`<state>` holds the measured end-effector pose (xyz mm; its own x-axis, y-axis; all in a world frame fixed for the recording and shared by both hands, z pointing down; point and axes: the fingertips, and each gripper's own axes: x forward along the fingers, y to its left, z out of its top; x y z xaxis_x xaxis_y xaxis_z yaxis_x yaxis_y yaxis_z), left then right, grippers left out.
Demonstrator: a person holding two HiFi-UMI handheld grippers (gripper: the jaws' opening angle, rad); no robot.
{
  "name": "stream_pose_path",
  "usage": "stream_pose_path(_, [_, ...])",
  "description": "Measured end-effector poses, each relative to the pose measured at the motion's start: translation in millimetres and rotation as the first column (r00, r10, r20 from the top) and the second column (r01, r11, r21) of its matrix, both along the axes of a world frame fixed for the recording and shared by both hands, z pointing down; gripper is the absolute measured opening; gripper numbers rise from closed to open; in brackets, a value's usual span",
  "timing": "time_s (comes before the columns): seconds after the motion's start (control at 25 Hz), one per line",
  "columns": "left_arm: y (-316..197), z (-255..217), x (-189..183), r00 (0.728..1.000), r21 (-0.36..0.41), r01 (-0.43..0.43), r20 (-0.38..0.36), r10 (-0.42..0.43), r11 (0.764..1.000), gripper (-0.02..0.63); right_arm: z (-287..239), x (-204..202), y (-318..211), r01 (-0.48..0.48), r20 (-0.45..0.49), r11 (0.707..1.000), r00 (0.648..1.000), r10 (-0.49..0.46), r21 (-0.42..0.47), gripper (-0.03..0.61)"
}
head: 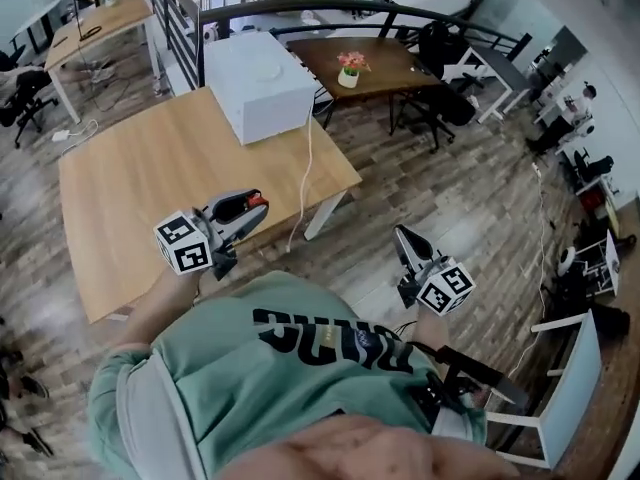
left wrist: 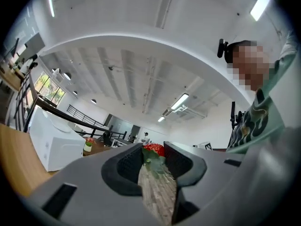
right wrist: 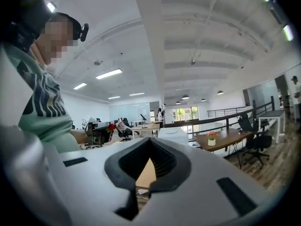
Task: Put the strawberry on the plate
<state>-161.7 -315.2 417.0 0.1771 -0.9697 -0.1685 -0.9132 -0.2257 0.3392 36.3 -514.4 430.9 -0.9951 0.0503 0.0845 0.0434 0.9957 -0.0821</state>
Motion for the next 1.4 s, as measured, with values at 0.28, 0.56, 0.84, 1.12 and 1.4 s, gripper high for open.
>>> stream_pose_path(0.28, [-77,-12,39,0.997,-0.039,0.076,0.014,-0.075,0.996,0.144,13,10,-86,0.091,0.024,0.993,0.996,-0.089,-0.074,0.006])
stream_pose_path(0.56, [-96,0,27,0.990,-0.095,0.144,0.015,-0.144,0.985,0.143,40,-17,-125,0.141,0.023,0.981,0.990,-0.139,-0.132,0.006])
stream_pose_path(0.84, [-85,14,-50,0.981,-0.026,0.183,-0.053,-0.184,0.983,0.143,33,-113,-117,0.207,-0.022,0.974,0.977,-0.210,-0.090,0.006])
stream_pose_path(1.12, [-37,7,-174,0.964,0.061,0.259,-0.071,-0.255,0.964,0.144,-11,-242,-85,0.260,-0.037,0.965,0.965,-0.261,-0.022,0.006])
stream_pose_path(1.4, [0,31,-251,0.928,0.041,0.365,-0.100,-0.359,0.930,0.143,8,-358,-38,0.433,-0.108,0.901,0.896,-0.432,-0.009,0.006])
